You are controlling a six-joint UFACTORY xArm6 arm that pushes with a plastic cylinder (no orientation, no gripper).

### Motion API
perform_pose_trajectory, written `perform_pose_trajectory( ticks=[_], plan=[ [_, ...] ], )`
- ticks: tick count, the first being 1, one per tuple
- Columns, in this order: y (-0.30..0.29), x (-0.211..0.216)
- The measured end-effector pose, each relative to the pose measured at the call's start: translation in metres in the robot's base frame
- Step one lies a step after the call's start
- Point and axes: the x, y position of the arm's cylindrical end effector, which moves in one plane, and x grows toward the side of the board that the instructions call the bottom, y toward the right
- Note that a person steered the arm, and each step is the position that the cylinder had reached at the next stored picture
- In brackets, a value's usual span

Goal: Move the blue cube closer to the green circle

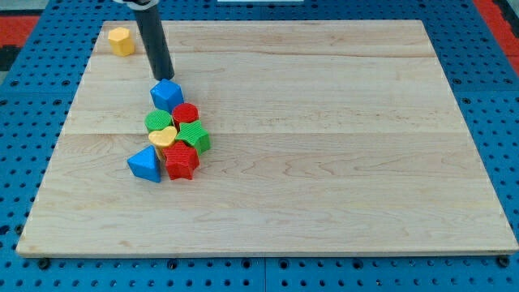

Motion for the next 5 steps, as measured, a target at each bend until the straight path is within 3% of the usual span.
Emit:
perform_pose_trajectory(
  ticks=[1,5],
  plan=[
    [0.016,0.006],
    [-0.053,0.089]
  ],
)
